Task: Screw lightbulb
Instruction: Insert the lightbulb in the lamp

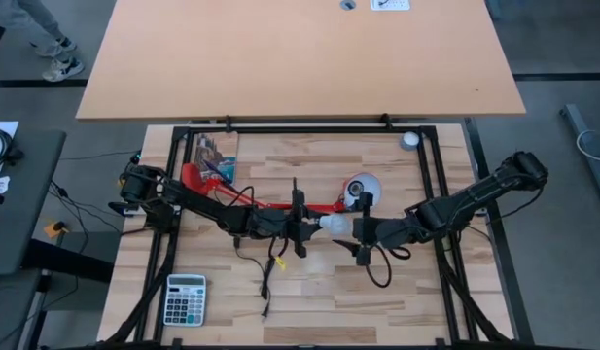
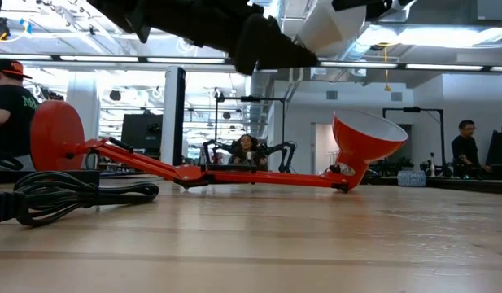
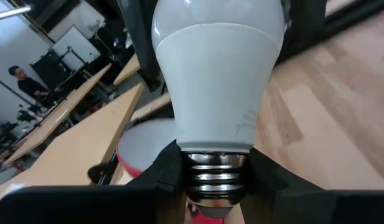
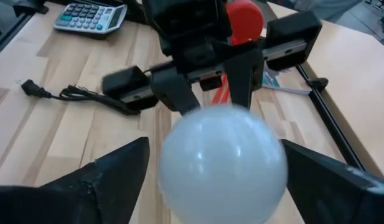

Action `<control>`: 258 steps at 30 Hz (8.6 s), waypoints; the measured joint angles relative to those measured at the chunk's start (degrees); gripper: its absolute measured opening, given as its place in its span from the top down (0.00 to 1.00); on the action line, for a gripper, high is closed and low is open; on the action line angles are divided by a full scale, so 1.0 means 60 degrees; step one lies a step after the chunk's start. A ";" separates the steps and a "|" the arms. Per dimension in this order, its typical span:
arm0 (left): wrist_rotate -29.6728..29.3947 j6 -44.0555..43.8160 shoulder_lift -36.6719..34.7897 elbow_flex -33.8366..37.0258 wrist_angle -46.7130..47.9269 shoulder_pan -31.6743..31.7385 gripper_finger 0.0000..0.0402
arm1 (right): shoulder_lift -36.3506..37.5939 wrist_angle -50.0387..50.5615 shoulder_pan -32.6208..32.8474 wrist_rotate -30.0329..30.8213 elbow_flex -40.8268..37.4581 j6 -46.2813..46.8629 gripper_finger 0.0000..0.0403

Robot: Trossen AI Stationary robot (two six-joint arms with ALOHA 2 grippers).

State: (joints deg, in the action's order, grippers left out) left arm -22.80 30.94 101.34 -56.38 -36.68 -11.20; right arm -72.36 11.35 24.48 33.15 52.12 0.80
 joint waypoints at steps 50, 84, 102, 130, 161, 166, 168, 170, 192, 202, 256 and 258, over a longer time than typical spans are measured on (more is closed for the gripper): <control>0.0254 -0.0301 -0.0004 -0.0004 -0.0042 -0.0004 0.77 | -0.0004 -0.0007 -0.0031 -0.0015 0.0000 0.0039 0.26; 0.0597 -0.2776 0.0004 0.0247 0.4339 0.1224 0.50 | 0.0015 0.6714 -0.0373 0.0565 0.0641 0.5144 0.27; 0.1151 -0.1882 0.0515 0.1191 0.2741 0.1370 0.39 | -0.0011 0.6505 -0.1115 0.1031 -0.0011 0.5261 0.27; 0.1628 -0.2164 0.1556 0.0427 0.3019 0.1574 0.59 | -0.0011 0.5280 -0.1358 0.0827 -0.0772 0.4798 0.27; 0.1898 -0.1727 0.1457 0.0416 0.2434 0.1473 0.78 | -0.0095 0.4233 -0.1848 0.1858 -0.1340 0.6880 0.27; 0.1485 -0.1520 0.1462 0.0419 0.2246 0.1411 0.69 | -0.0090 0.3507 -0.1911 0.1868 -0.1960 0.7028 0.27; 0.1370 -0.1520 0.1545 0.0419 0.2161 0.1533 0.66 | -0.0084 0.3496 -0.1896 0.1869 -0.2004 0.7049 0.27; 0.1283 -0.1455 0.1563 0.0433 0.2221 0.1612 0.62 | -0.0084 0.3476 -0.1896 0.1862 -0.2004 0.7045 0.27; 0.1432 -0.2006 0.1555 0.0423 0.2994 0.2481 0.55 | 0.0080 0.3601 -0.2050 0.1676 -0.1723 0.6796 0.27; 0.1504 -0.1767 0.1555 0.0426 0.3023 0.2473 0.77 | 0.0058 0.3257 -0.2480 0.1741 -0.2087 0.6596 0.27; 0.1709 -0.0051 0.1555 0.0415 0.3158 0.2550 0.78 | -0.0484 0.2111 -0.3710 0.1698 -0.2091 1.2626 0.23; 0.1781 0.0104 0.1555 0.0415 0.3154 0.2629 0.78 | -0.0488 0.2135 -0.3714 0.1698 -0.2091 1.2702 0.20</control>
State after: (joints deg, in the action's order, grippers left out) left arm -12.12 31.57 110.67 -53.89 -17.76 4.57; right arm -75.29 24.16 2.20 43.33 39.57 77.01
